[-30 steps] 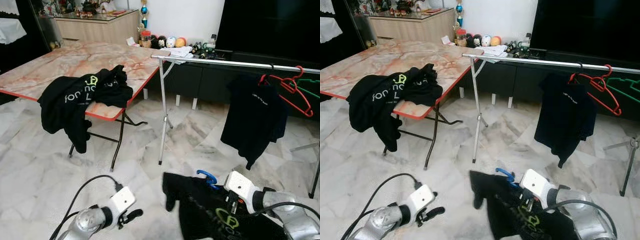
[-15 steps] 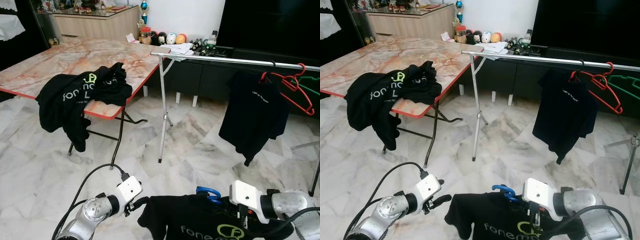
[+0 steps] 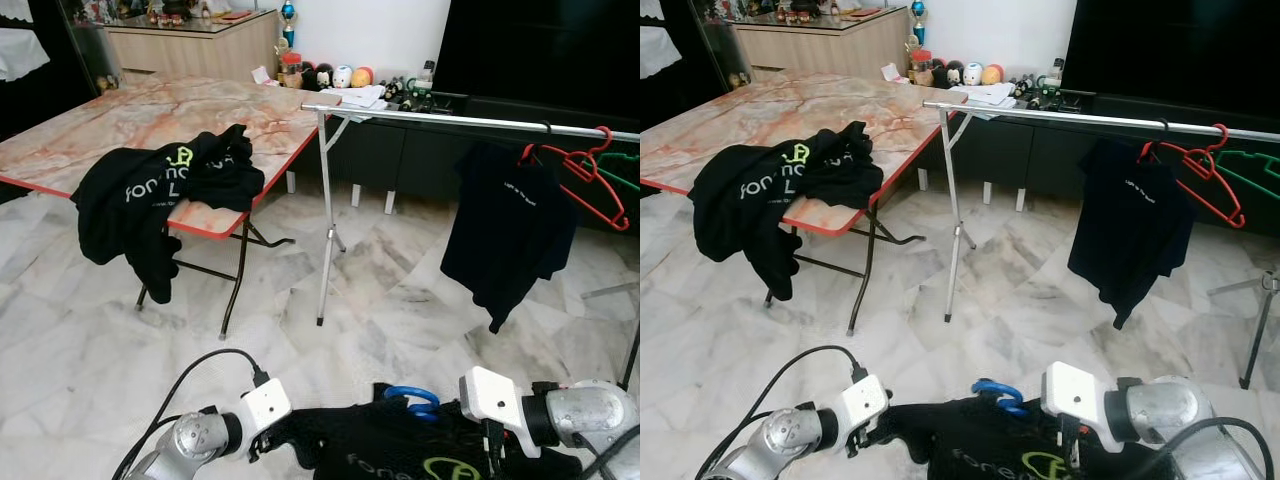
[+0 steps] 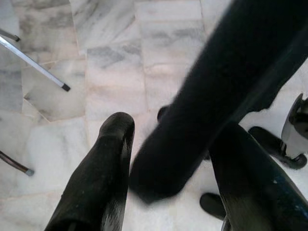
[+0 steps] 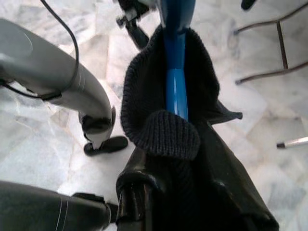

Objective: Hang hanger

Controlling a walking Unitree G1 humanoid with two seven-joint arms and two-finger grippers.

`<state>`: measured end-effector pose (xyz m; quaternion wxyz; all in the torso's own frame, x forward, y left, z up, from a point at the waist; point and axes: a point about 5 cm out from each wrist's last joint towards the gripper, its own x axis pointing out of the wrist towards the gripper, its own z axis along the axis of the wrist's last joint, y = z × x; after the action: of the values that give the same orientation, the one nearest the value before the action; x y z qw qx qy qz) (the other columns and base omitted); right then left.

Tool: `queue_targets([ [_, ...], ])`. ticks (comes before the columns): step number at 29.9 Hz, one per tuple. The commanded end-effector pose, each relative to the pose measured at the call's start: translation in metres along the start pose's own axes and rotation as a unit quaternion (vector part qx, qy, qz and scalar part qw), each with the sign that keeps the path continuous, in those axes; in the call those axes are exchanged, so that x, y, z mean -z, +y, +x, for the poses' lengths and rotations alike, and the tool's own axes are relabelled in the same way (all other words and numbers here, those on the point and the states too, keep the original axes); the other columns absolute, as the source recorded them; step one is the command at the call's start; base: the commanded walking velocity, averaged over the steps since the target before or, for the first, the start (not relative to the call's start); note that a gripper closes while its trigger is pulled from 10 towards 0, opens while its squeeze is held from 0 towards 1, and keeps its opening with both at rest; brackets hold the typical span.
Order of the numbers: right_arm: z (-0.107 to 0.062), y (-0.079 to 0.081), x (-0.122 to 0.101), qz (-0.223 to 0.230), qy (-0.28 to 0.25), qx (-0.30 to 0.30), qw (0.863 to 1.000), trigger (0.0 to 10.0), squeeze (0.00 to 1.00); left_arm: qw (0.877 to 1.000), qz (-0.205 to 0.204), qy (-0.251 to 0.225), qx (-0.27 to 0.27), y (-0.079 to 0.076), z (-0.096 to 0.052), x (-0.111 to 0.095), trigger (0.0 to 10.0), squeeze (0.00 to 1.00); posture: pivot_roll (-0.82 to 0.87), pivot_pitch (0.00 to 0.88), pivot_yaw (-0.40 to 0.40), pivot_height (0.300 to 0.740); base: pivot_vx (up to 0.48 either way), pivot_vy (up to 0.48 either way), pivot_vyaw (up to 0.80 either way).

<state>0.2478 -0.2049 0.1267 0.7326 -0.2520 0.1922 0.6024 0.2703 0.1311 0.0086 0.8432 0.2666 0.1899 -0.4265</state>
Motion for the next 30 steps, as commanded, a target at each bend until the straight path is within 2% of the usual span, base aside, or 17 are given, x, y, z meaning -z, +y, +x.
queue_targets([
  [1,-0.0108,-0.003,-0.0172,-0.018,-0.035,0.014,0.999,10.0,0.0,1.0,-0.002,0.008,-0.005,-0.0003,-0.0009,0.0047,10.0,0.0,0.0,0.014,0.033,0.74,0.0,0.0,0.0],
  [5,-0.015,-0.0044,-0.0231,-0.015,-0.052,0.02,0.998,10.0,0.0,1.0,-0.009,0.007,-0.007,-0.0004,0.0001,0.0048,10.0,0.0,0.0,0.025,0.027,0.74,0.0,0.0,0.0],
  [8,-0.0179,-0.0065,-0.0198,-0.014,-0.033,0.028,0.999,10.0,0.0,1.0,-0.003,0.01,-0.01,0.0016,-0.0005,0.0056,9.7,0.0,0.0,0.041,0.027,0.74,0.0,0.0,0.0],
  [9,-0.018,-0.0066,-0.0191,-0.012,-0.031,0.029,0.999,10.0,0.0,1.0,-0.003,0.009,-0.011,0.0021,-0.0009,0.0056,4.6,0.0,0.01,0.045,0.026,0.74,0.0,0.0,0.0],
  [10,-0.0175,-0.0066,-0.0172,-0.011,-0.026,0.03,0.999,10.0,0.0,1.0,-0.003,0.008,-0.013,0.0031,-0.0025,0.0066,0.0,0.0,0.01,0.05,0.028,0.74,0.0,0.0,0.0],
  [22,-0.0129,-0.0054,-0.0233,-0.008,-0.046,0.032,0.998,10.0,0.0,0.999,-0.027,-0.009,-0.043,0.0092,-0.0045,0.0054,0.0,0.0,0.01,0.068,0.032,0.74,0.0,0.0,0.0],
  [30,-0.0125,-0.0053,-0.0246,-0.006,-0.053,0.036,0.998,10.0,0.0,0.999,-0.03,-0.016,-0.04,0.0077,-0.0035,0.0036,0.0,0.0,0.01,0.072,0.031,0.74,0.0,0.0,0.0],
])
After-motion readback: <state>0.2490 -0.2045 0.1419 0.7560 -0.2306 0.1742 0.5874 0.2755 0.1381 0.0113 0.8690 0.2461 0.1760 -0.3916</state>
